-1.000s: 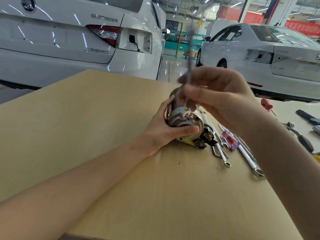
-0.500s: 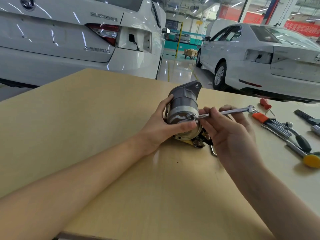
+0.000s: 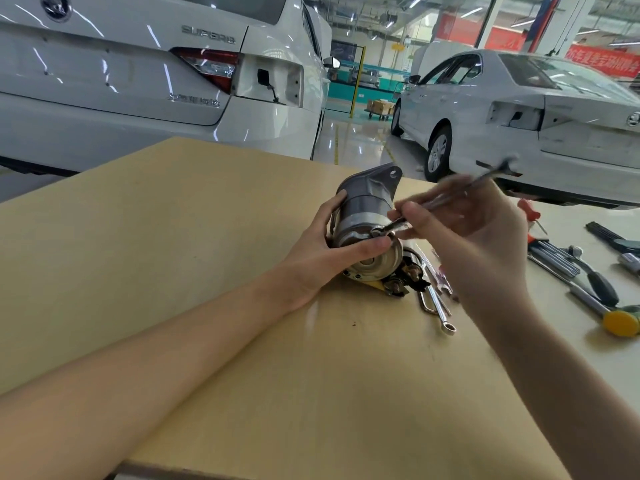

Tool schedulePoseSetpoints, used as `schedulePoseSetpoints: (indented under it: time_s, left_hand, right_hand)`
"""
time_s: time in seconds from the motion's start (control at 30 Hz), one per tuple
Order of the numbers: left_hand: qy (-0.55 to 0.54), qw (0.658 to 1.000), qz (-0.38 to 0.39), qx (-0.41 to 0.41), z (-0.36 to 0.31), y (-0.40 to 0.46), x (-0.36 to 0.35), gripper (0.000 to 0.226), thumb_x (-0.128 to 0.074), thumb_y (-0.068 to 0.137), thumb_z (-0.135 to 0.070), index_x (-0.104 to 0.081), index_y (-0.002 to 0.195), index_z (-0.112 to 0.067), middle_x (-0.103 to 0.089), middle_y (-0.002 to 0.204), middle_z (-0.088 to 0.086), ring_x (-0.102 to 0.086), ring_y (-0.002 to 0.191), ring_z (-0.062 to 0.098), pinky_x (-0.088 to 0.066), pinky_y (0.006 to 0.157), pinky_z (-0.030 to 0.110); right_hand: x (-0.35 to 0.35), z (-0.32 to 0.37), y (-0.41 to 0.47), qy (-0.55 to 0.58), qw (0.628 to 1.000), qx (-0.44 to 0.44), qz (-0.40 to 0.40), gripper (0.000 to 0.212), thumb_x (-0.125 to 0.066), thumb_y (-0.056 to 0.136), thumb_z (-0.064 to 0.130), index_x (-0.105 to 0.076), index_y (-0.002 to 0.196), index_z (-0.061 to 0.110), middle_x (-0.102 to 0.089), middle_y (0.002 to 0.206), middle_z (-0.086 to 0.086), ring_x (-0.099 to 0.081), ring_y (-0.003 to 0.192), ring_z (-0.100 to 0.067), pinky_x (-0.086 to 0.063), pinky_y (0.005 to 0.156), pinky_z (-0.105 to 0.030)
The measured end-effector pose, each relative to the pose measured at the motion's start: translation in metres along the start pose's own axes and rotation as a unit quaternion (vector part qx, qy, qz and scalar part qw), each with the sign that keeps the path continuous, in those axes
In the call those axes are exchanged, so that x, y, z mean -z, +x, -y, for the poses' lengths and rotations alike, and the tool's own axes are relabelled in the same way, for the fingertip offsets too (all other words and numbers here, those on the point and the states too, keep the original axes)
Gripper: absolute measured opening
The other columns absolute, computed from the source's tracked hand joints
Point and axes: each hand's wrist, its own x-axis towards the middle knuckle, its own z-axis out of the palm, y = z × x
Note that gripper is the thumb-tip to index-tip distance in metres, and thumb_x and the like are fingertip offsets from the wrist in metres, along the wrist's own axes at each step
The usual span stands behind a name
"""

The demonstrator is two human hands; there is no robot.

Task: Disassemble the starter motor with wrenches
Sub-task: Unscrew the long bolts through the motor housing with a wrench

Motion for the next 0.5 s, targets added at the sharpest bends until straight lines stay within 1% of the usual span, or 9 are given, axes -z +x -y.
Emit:
schedulePoseSetpoints:
  time_s: [0.13,0.17,0.23,0.27,0.3,0.33,0.4,0.43,0.5]
  left_hand:
    - [0.006,1.000,0.008,0.002,-0.001,-0.001,-0.001,0.126,-0.096,0.033,-0.048,-0.038,0.144,-0.028,-0.066,0.121,0.004,-0.069,0.104,0.017,-0.053,0.089,0.032]
    - [0.013,1.000,0.012,0.001,-0.002,-0.002,-0.002,0.117,-0.096,0.034,-0.047,-0.045,0.137,-0.022,-0.068,0.115,0.003,-0.069,0.101,0.015,-0.053,0.085,0.028]
    - [0.041,0.999,0.018,-0.011,0.000,-0.002,-0.001,0.075,-0.090,0.047,-0.036,-0.060,0.113,-0.014,-0.070,0.100,0.004,-0.066,0.097,0.014,-0.051,0.081,0.026]
    - [0.049,0.999,0.018,-0.016,0.000,-0.003,-0.001,0.057,-0.083,0.053,-0.033,-0.063,0.102,-0.012,-0.067,0.095,0.007,-0.063,0.095,0.015,-0.050,0.080,0.027]
    - [0.051,0.998,0.014,-0.021,0.000,-0.003,-0.001,0.051,-0.080,0.054,-0.032,-0.063,0.097,-0.011,-0.066,0.090,0.008,-0.062,0.091,0.015,-0.050,0.078,0.026]
    - [0.049,0.998,0.010,-0.023,0.000,-0.003,-0.001,0.057,-0.084,0.050,-0.032,-0.064,0.099,-0.010,-0.067,0.088,0.005,-0.063,0.088,0.013,-0.050,0.076,0.025]
    - [0.029,1.000,0.001,-0.011,-0.002,-0.002,-0.002,0.106,-0.096,0.032,-0.041,-0.055,0.125,-0.011,-0.071,0.103,0.003,-0.068,0.095,0.015,-0.054,0.082,0.029]
    - [0.019,1.000,-0.003,-0.004,-0.003,-0.002,-0.002,0.126,-0.097,0.025,-0.047,-0.047,0.136,-0.017,-0.068,0.115,0.006,-0.068,0.101,0.019,-0.054,0.089,0.034]
    - [0.009,1.000,-0.003,-0.001,-0.004,-0.001,-0.003,0.135,-0.096,0.020,-0.054,-0.039,0.140,-0.032,-0.061,0.127,0.008,-0.067,0.107,0.023,-0.052,0.095,0.040]
  right_hand:
    - [-0.014,0.022,0.027,-0.210,0.960,0.071,0.173,0.021,-0.073,0.079,0.000,-0.071,0.098,0.009,-0.073,0.082,0.000,-0.071,0.072,-0.007,-0.057,0.069,-0.021]
    - [-0.019,0.024,0.033,-0.266,0.934,0.080,0.224,0.020,-0.072,0.080,0.003,-0.073,0.098,0.013,-0.073,0.081,0.002,-0.069,0.072,-0.004,-0.056,0.072,-0.019]
    - [-0.029,0.026,0.039,-0.364,0.862,0.105,0.337,0.018,-0.070,0.082,0.009,-0.076,0.097,0.016,-0.071,0.078,0.008,-0.063,0.068,0.004,-0.047,0.070,-0.009]
    - [-0.032,0.024,0.040,-0.381,0.840,0.116,0.370,0.018,-0.070,0.082,0.010,-0.077,0.098,0.016,-0.069,0.077,0.010,-0.060,0.066,0.005,-0.042,0.068,-0.006]
    - [-0.033,0.022,0.039,-0.369,0.840,0.121,0.380,0.018,-0.069,0.083,0.009,-0.077,0.098,0.015,-0.069,0.076,0.009,-0.058,0.065,0.005,-0.041,0.066,-0.006]
    - [-0.032,0.020,0.038,-0.317,0.867,0.102,0.371,0.017,-0.069,0.084,0.007,-0.076,0.098,0.013,-0.070,0.075,0.006,-0.060,0.064,0.003,-0.044,0.066,-0.008]
    - [-0.021,0.017,0.034,-0.113,0.948,0.045,0.295,0.017,-0.066,0.085,0.001,-0.072,0.099,0.010,-0.072,0.074,0.000,-0.066,0.066,-0.006,-0.052,0.066,-0.016]
    - [-0.013,0.016,0.032,-0.007,0.969,0.017,0.247,0.016,-0.064,0.085,0.002,-0.069,0.099,0.009,-0.072,0.074,0.000,-0.067,0.067,-0.009,-0.053,0.066,-0.018]
    - [0.000,0.009,0.026,0.112,0.979,-0.031,0.167,0.015,-0.057,0.084,0.009,-0.065,0.097,0.009,-0.069,0.072,-0.001,-0.065,0.067,-0.014,-0.052,0.066,-0.020]
